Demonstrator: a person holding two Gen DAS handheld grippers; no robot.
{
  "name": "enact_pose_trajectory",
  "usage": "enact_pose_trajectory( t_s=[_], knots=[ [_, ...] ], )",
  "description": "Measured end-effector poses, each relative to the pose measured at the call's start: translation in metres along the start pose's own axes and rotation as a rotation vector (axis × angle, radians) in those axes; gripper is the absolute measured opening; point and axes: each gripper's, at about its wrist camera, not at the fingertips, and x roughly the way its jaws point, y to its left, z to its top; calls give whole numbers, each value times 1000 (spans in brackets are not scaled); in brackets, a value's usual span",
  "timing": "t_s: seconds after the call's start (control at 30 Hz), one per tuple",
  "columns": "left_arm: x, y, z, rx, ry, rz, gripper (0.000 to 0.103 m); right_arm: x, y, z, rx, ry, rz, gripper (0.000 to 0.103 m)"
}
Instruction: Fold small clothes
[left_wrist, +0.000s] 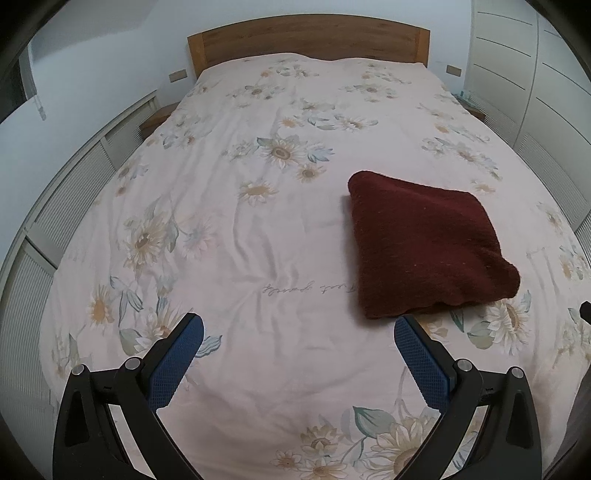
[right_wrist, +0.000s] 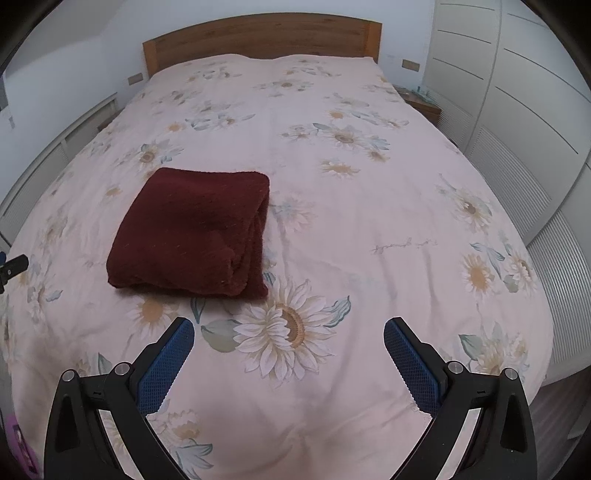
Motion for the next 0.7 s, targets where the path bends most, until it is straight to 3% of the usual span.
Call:
enact_pose_trajectory(
  t_s=[0.7],
  knots=[
    [1,-6,0,0,15,-26,102,4,5,-3,-6,18,16,102]
  ],
)
